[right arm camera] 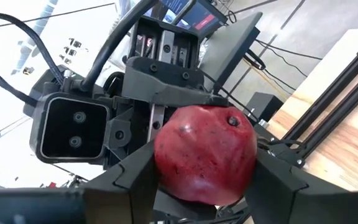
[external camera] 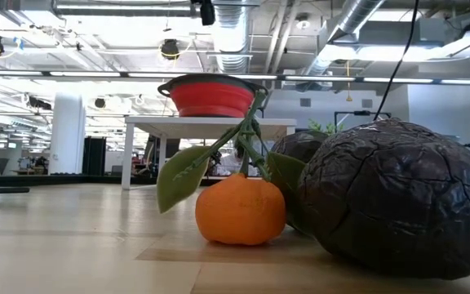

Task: Pick & Place Fruit
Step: Put the red pomegranate into the red strainer bowl on the shelf

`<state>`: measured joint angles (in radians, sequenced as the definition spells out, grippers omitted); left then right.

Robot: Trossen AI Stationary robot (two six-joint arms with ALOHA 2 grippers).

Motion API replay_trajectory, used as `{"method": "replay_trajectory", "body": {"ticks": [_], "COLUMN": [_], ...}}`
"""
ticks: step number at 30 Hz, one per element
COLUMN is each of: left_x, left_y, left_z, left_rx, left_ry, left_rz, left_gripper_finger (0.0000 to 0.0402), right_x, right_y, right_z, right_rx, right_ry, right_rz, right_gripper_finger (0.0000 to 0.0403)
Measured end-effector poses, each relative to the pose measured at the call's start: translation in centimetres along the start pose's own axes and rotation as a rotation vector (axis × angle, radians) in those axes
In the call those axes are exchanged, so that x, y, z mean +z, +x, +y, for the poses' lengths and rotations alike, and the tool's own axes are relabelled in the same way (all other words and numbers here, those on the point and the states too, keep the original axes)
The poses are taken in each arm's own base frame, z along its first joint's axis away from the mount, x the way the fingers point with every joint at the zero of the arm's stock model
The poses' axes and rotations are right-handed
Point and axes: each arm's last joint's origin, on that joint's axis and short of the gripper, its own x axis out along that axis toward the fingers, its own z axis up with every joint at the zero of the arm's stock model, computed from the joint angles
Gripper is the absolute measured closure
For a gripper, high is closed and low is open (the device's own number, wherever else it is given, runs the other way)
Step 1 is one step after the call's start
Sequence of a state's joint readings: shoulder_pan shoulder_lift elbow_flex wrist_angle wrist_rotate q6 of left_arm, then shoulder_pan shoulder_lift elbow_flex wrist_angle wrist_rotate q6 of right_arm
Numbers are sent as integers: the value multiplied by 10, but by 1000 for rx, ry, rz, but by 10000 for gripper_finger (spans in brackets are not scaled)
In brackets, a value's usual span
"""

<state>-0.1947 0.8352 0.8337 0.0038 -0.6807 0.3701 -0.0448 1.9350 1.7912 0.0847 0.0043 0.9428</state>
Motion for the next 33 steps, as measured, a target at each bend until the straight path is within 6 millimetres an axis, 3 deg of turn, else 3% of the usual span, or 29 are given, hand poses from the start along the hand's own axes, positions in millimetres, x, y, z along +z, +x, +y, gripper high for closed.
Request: {"method": "replay_trajectory", "body": {"ticks": [9,16,20,26,30,33], "left_x": [-6,-24,-34,-44,-38,-37], "left_y": [-2,-5,-6,-5,17,45], "left_z": [-7,-11,-13,-9,2,15], "left_rx": [-113,-192,-247,-328,-359,-340], "left_ry": [-117,-117,-163,-307,-462,-476], "left_rz": [41,206,302,428,472,518], "left_gripper_finger": [213,213,213,211,212,212], "right_x": [-7,-15,-18,-17,-26,-35], "right_y": [-1,-5,-15,-59,-82,-86], "right_z": [-7,-23,-28,-27,-20,-12], "right_rx": [-33,-138,-239,-513,-705,-751], "right_ry": [-57,-61,-76,-111,-172,-208], "right_rz": [128,301,386,542,557,512], "right_gripper_finger": [167,139,138,138,137,137]}}
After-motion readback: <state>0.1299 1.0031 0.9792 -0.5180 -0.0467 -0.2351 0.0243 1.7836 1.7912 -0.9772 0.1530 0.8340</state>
